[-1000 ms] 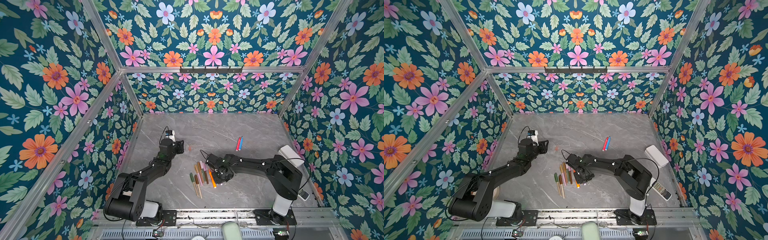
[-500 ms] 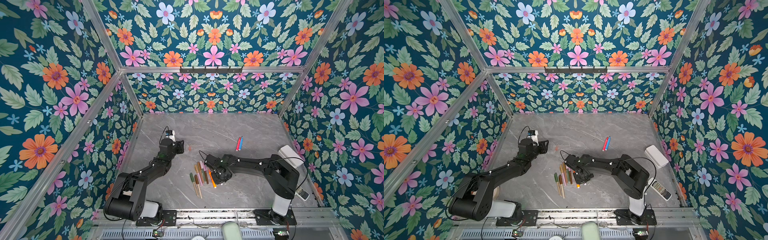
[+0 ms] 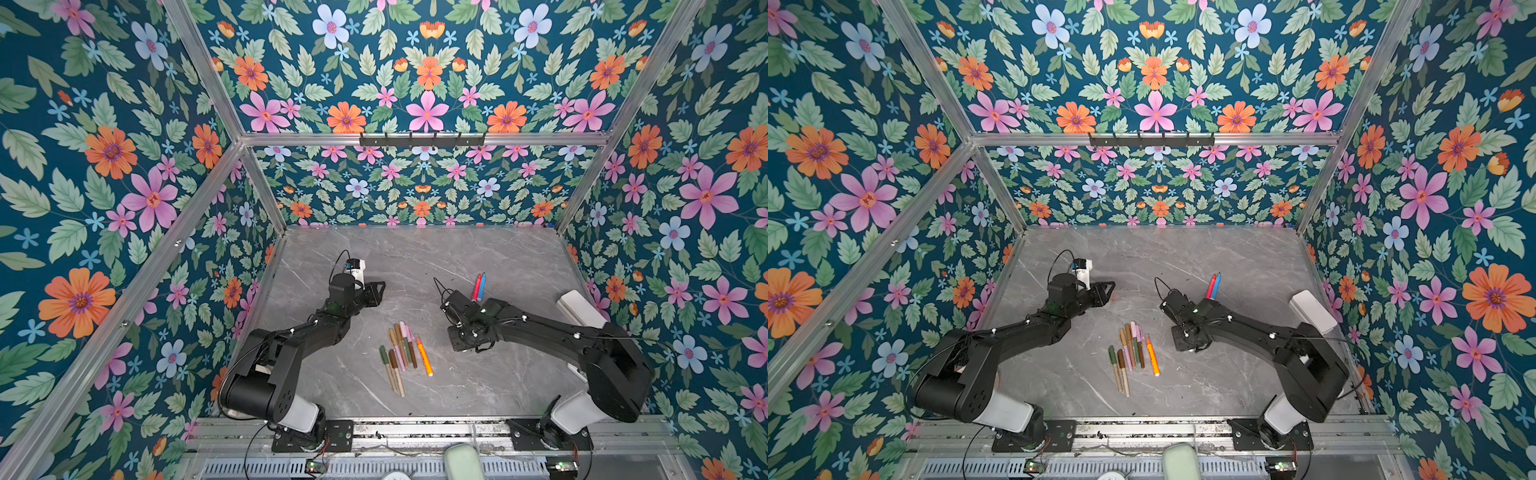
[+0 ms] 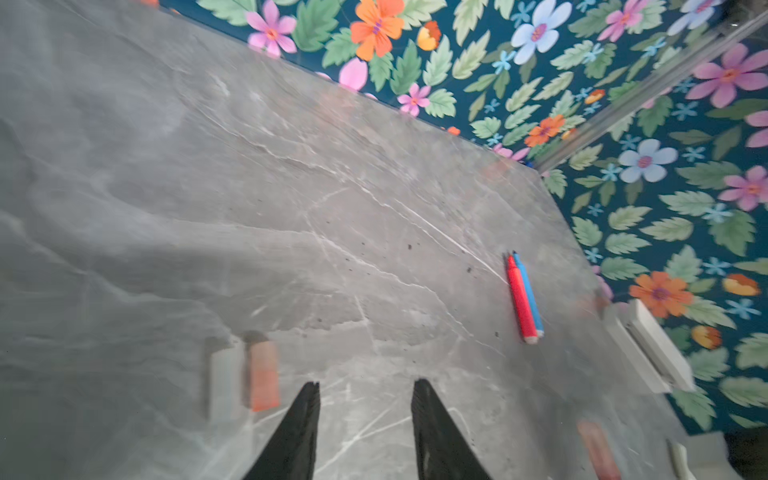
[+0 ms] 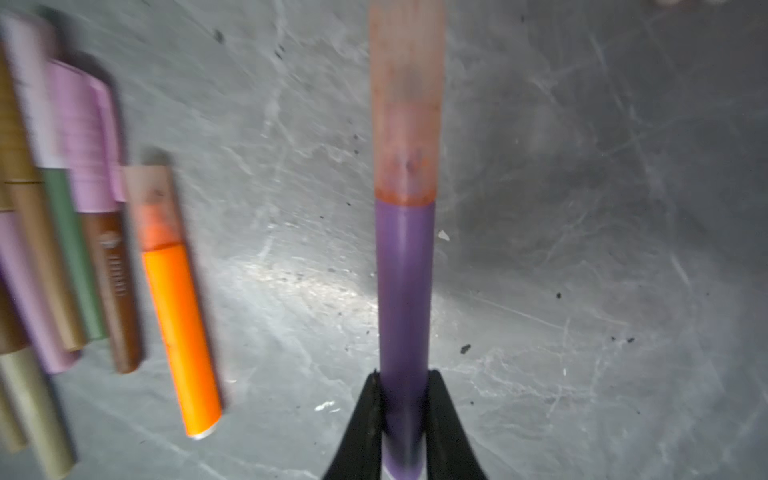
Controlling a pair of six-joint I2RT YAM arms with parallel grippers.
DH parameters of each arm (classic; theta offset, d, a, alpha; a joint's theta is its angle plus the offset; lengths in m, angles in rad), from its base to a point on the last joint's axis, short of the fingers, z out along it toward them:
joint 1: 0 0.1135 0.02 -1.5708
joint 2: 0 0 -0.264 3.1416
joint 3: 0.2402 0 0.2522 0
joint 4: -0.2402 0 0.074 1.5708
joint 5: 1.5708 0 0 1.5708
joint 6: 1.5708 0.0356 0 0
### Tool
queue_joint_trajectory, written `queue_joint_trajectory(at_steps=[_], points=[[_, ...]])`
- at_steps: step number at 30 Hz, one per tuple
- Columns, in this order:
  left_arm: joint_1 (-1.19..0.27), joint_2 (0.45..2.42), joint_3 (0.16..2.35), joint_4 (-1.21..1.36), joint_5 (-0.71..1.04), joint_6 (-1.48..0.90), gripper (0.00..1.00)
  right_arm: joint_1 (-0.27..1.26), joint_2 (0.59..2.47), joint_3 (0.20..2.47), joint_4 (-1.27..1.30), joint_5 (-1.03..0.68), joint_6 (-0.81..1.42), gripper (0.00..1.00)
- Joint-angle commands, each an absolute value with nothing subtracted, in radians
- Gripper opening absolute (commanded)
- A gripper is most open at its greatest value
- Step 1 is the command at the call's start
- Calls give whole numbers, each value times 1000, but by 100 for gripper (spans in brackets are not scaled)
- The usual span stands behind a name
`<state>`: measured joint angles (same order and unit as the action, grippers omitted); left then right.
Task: Open the pen caps
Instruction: 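Close the right gripper on the purple highlighter and lift it, then raise the purple highlighter toward the left gripper while the left gripper approaches its cap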
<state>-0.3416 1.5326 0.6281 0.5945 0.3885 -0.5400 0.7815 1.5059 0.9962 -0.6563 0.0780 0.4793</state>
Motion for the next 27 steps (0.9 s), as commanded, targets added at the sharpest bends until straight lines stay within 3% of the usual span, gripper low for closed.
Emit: queue_joint_trajectory(at_steps=[1, 5, 15, 27], points=[[-364, 1565, 643, 761, 560, -713, 41, 770, 1453, 990, -580, -3, 415, 11], [-404, 1585, 652, 852, 607, -802, 48, 762, 1442, 1026, -557, -22, 399, 11], [-542, 1579, 723, 820, 596, -802, 43, 734, 1412, 1051, -476, -180, 393, 10], [-590, 1599, 740, 848, 662, -839, 40, 684, 1365, 1019, -454, -320, 385, 10]])
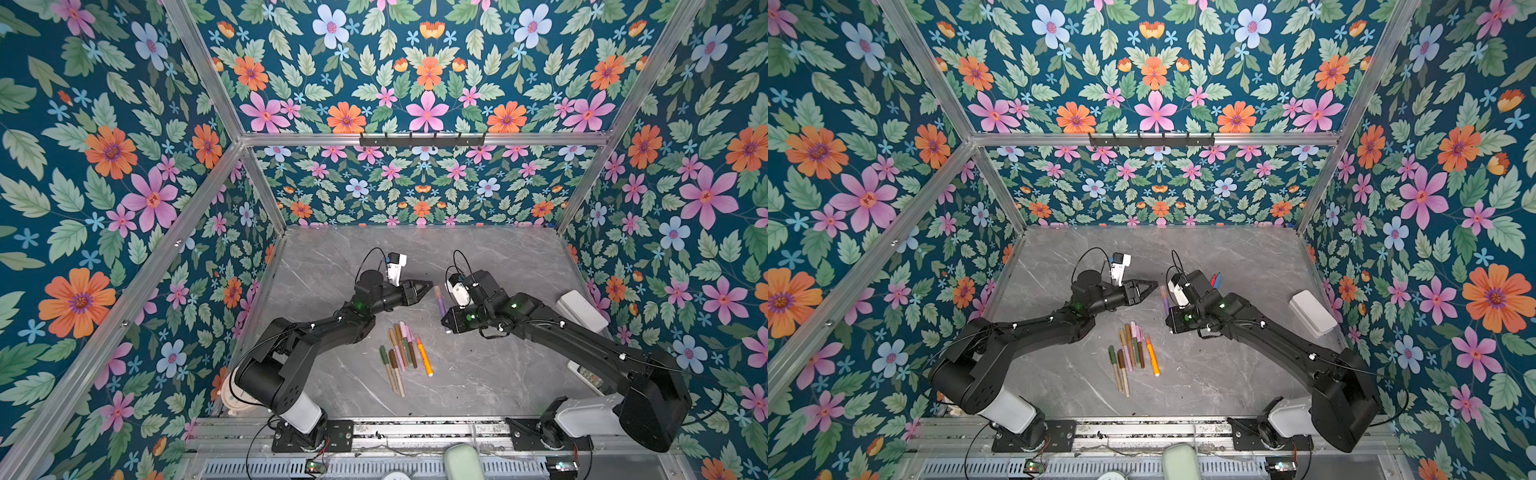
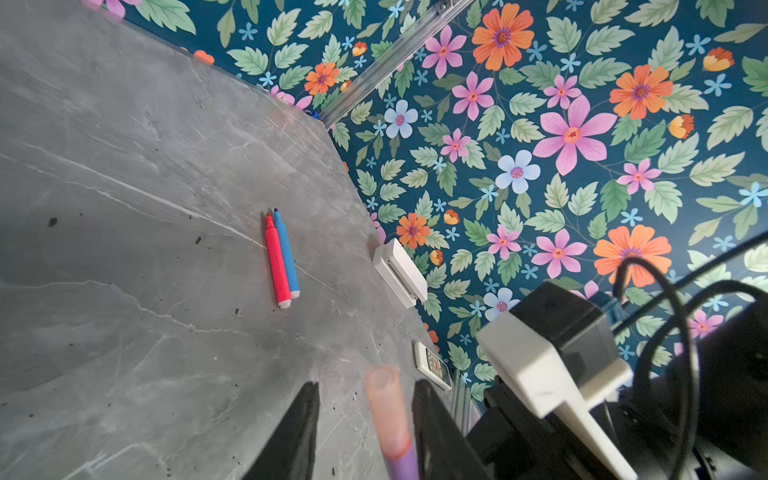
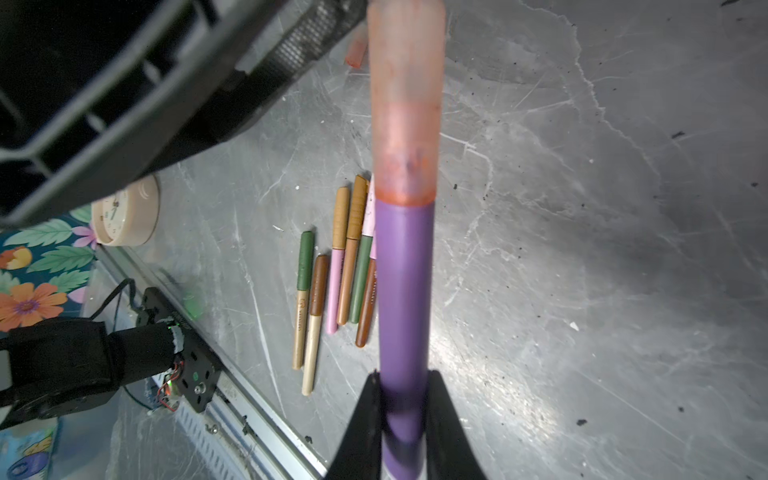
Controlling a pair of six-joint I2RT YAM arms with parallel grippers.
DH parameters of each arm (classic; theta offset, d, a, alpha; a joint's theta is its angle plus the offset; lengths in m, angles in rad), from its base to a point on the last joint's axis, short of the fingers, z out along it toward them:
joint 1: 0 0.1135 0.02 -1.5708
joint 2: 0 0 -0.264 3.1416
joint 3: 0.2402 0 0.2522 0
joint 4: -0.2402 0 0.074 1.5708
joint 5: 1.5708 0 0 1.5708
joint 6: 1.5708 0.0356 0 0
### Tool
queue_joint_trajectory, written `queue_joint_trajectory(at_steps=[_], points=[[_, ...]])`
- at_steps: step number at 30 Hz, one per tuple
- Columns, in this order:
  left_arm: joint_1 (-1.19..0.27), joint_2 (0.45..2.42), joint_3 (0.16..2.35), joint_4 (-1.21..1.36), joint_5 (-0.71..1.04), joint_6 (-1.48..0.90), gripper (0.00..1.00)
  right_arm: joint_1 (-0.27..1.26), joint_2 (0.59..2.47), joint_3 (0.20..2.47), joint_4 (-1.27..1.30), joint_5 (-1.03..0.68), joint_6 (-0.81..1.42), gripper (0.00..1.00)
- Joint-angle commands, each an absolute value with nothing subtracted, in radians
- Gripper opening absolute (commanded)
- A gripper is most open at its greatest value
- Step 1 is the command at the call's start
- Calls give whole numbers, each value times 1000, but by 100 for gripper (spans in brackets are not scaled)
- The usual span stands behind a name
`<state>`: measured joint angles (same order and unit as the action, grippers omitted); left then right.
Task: Open the pen caps
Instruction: 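Raise the purple highlighter toward the left gripper while the left gripper approaches its cap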
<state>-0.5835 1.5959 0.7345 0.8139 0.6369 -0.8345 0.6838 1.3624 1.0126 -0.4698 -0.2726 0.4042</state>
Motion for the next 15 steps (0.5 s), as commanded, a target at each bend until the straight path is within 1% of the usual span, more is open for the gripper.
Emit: queue_joint_trajectory(at_steps=[1, 10, 15], points=[[-594, 1601, 742, 850, 665, -838, 39, 683, 1367, 1020, -453, -322, 385, 10], [-618, 1627, 765, 837, 707, -826, 36, 683, 1369, 1023, -459, -317, 378, 10], [-630, 1644, 775, 838, 726, -825, 28, 683, 1369, 1025, -465, -308, 373, 10]])
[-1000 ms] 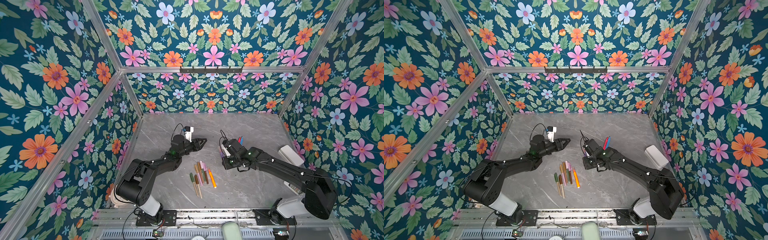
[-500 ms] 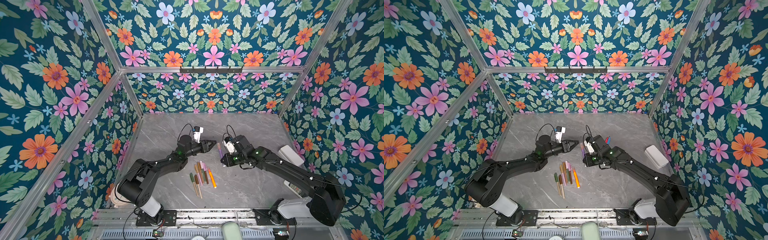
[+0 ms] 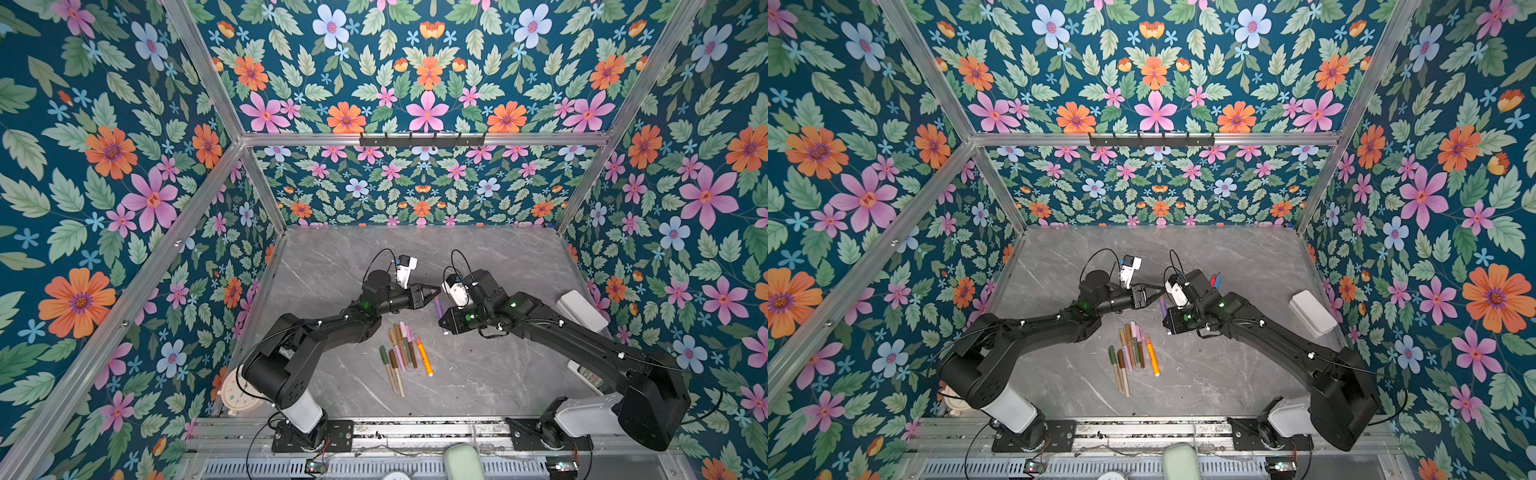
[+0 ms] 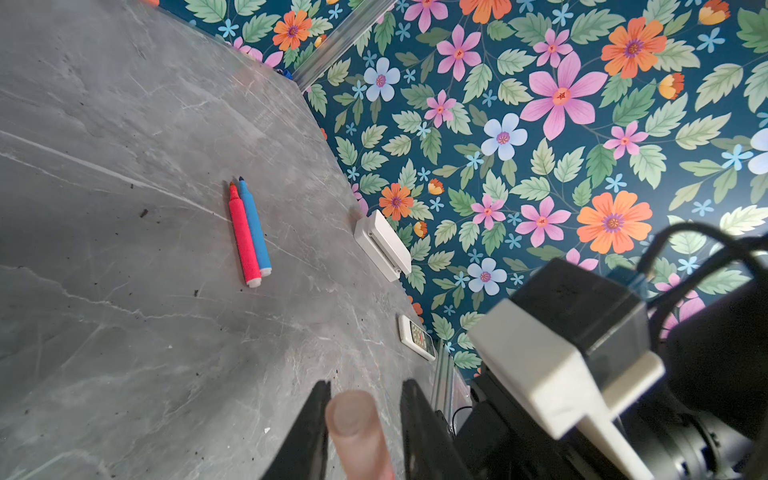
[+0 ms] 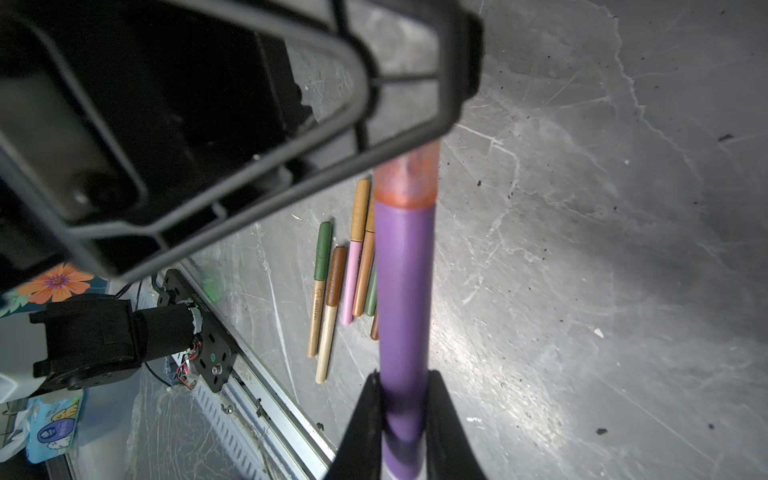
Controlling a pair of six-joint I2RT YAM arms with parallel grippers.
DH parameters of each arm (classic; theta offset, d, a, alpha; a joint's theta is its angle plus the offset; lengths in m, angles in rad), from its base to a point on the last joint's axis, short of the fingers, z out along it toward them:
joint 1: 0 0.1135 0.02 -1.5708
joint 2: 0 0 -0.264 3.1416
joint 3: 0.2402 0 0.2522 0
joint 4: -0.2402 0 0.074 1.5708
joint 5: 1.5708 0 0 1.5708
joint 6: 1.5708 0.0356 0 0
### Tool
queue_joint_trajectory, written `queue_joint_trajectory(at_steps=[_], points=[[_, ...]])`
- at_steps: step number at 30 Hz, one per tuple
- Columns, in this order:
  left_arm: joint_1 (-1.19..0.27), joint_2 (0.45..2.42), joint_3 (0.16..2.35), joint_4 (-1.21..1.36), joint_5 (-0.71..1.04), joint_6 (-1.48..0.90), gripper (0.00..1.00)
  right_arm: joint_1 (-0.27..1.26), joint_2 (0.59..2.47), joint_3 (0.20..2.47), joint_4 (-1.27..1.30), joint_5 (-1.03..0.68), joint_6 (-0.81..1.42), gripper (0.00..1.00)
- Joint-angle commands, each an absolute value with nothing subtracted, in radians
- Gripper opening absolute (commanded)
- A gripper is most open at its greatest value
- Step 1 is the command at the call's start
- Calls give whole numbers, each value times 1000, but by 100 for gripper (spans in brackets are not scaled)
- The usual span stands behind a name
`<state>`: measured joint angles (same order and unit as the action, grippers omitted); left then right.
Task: Open the pen caps
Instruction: 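Raise the purple highlighter toward the left gripper while the left gripper approaches its cap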
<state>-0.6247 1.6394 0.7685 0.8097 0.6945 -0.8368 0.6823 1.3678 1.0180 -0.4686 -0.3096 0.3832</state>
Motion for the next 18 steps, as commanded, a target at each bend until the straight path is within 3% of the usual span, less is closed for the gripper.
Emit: queue_joint_trajectory(at_steps=[1, 7, 11, 13, 18], points=[[-630, 1644, 775, 838, 724, -827, 27, 683, 1368, 1025, -465, -307, 371, 10], [-630, 1650, 783, 837, 733, -828, 15, 684, 1369, 1028, -475, -298, 364, 10], [-632, 1655, 788, 847, 751, -832, 1, 683, 1369, 1030, -482, -285, 359, 10], [-632, 1656, 787, 848, 756, -832, 0, 684, 1367, 1028, -481, -277, 359, 11], [-632, 1660, 788, 884, 771, -865, 0, 683, 1369, 1020, -464, -277, 367, 29]])
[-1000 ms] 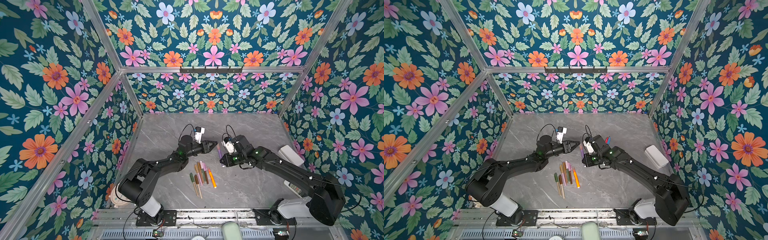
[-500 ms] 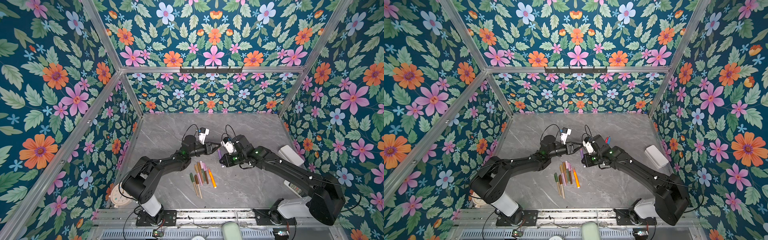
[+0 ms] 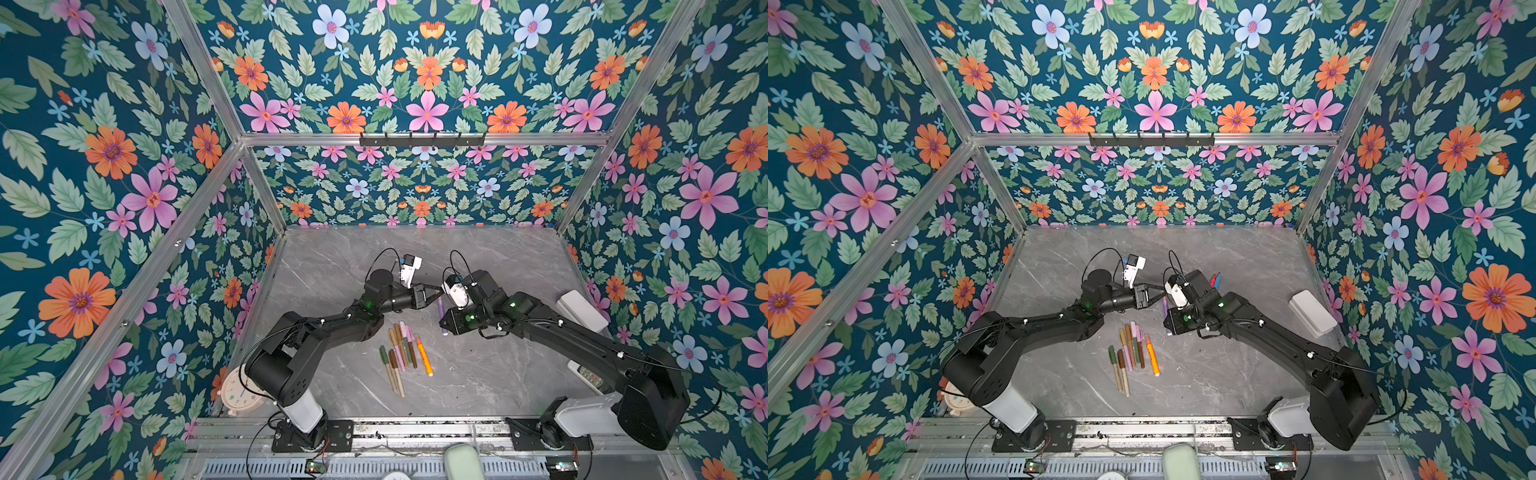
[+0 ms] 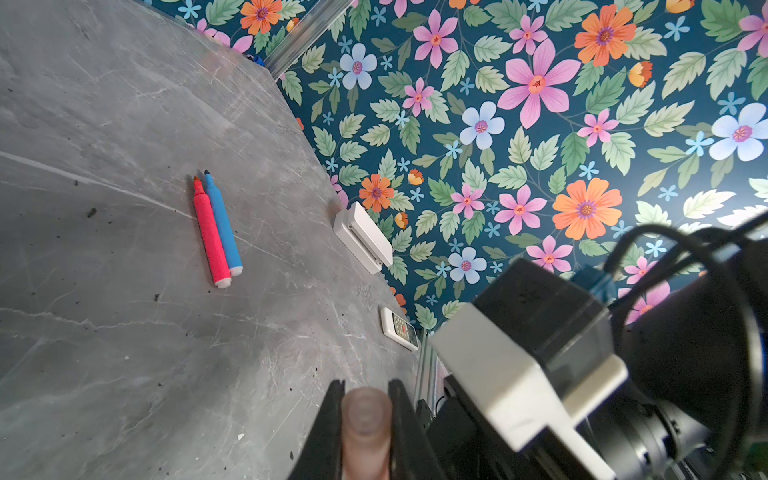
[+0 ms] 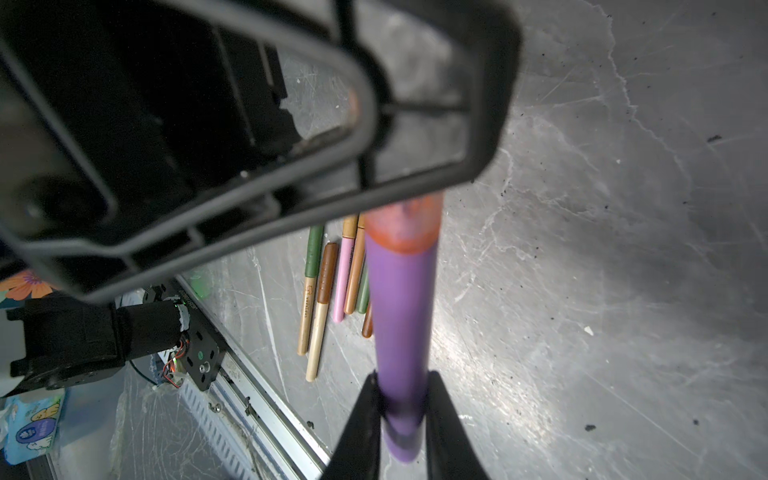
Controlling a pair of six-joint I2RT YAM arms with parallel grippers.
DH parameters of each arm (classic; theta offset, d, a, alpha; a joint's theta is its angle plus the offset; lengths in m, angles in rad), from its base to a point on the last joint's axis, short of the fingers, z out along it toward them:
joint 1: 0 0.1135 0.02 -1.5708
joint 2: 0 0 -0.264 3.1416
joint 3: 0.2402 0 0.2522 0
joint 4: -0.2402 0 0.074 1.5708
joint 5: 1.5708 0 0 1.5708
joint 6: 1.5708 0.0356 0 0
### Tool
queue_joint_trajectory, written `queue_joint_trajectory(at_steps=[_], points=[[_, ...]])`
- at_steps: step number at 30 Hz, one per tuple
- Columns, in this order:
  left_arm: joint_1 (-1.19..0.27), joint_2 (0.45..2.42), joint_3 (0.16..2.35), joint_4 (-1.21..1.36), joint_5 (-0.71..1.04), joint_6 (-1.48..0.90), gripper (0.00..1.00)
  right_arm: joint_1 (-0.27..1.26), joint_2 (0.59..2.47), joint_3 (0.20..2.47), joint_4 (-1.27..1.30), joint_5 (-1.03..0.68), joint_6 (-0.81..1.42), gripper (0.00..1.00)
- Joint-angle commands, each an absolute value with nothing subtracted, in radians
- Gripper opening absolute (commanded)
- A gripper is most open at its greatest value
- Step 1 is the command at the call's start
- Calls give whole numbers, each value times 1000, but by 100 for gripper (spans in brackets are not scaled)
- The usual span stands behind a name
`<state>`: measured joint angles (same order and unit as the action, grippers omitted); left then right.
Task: Open the pen caps
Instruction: 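Raise the purple highlighter toward the left gripper while the left gripper approaches its cap, then close the left gripper on the purple highlighter's translucent cap, then pull the cap away with the left gripper while the right gripper holds the highlighter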
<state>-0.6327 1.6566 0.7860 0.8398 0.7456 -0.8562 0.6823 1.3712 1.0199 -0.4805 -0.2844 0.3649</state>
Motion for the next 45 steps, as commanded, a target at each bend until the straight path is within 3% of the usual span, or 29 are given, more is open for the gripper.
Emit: queue_joint_trajectory(at_steps=[1, 15, 16, 19, 20, 26, 39, 45], points=[[-632, 1661, 789, 895, 774, -873, 0, 683, 1372, 1019, -461, -281, 368, 29], [-635, 1672, 770, 1023, 785, -978, 0, 683, 1375, 1010, -446, -278, 379, 29], [-635, 1674, 769, 1028, 787, -982, 0, 684, 1375, 1010, -446, -277, 379, 26], [-635, 1678, 766, 1031, 788, -981, 0, 683, 1369, 1007, -443, -272, 381, 3], [-635, 1680, 767, 1031, 788, -980, 0, 684, 1368, 1006, -443, -270, 381, 0], [-609, 1693, 797, 998, 788, -971, 0, 683, 1373, 997, -440, -291, 371, 0], [-486, 1653, 1011, 667, 710, -804, 0, 713, 1390, 933, -371, -348, 425, 0], [-473, 1650, 1008, 703, 674, -833, 0, 719, 1402, 923, -361, -382, 427, 0]])
